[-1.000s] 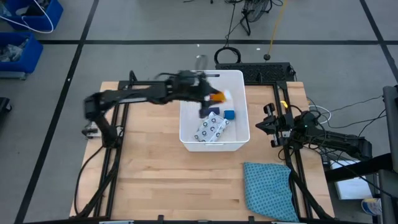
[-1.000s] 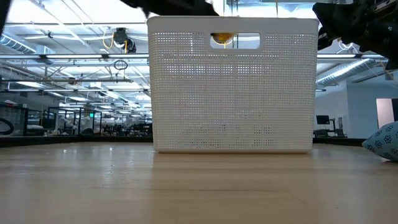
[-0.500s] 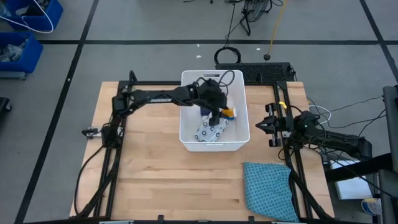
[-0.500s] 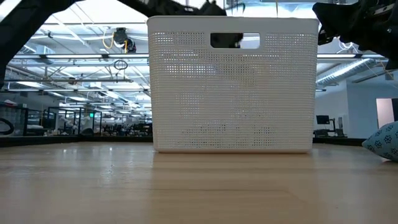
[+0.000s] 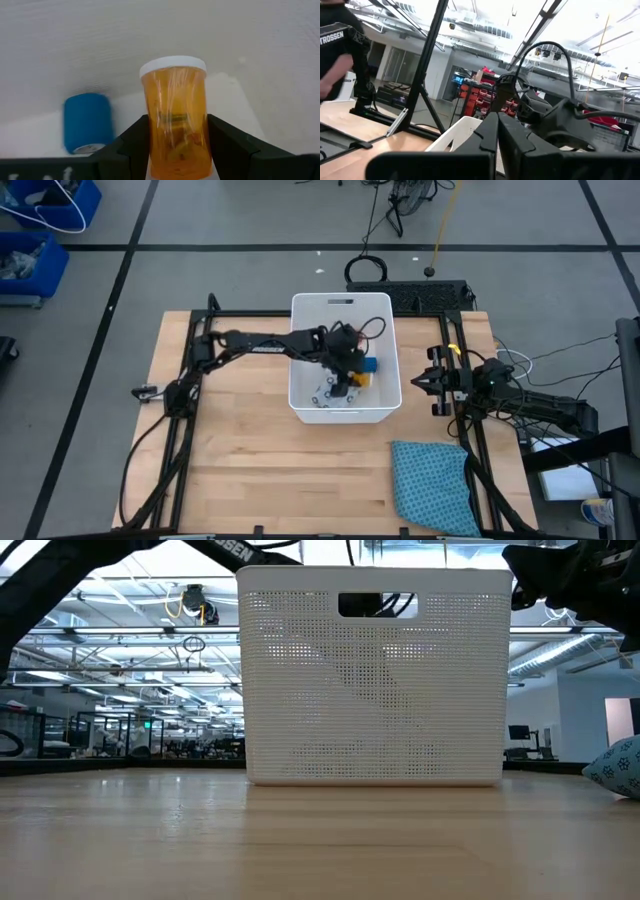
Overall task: Pick & place medical supplies in basket/bin
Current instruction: Put the orange pill bottle into the white container, then return to Home Position
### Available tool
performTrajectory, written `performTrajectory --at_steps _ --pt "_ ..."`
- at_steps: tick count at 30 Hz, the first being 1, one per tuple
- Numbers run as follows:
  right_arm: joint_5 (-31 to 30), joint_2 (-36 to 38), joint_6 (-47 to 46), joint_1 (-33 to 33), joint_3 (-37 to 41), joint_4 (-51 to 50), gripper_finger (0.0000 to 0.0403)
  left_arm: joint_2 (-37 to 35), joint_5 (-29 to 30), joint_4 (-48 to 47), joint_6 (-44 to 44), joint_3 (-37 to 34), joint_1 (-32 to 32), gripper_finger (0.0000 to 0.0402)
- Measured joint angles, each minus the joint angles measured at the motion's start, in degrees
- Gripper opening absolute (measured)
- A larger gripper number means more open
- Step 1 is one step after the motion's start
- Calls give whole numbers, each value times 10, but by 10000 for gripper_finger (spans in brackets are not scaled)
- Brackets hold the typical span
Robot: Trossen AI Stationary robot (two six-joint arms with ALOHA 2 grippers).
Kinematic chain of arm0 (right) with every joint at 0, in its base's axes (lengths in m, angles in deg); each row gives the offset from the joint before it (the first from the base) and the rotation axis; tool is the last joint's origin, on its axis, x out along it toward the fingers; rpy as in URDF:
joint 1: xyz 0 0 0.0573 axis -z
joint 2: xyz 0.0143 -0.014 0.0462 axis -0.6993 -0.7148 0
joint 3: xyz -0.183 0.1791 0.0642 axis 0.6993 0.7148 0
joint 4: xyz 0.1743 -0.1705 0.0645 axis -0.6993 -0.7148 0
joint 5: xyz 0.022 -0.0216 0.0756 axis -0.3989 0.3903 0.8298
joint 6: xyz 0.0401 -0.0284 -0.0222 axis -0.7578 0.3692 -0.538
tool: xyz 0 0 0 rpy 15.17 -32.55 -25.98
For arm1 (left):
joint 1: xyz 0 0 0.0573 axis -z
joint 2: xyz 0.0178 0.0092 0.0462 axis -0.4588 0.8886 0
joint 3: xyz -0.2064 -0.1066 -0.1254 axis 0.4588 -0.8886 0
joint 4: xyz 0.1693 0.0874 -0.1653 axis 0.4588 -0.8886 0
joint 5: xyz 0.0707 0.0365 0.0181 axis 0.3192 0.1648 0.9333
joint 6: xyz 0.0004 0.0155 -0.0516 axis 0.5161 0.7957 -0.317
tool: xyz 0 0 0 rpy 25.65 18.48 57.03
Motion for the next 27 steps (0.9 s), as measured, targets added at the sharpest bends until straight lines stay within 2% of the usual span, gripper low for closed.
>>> performTrajectory --at_steps 8,11,15,27 --pt "0 0 0 0 0 0 4 -1 -39 -51 49 1 19 175" --pt "0 0 -1 0 0 0 4 -1 -12 -50 49 1 25 175" --pt "0 0 -2 0 0 0 4 -1 -5 -46 42 1 25 184" --pt "0 0 -4 0 0 0 4 1 22 -26 36 -1 25 311"
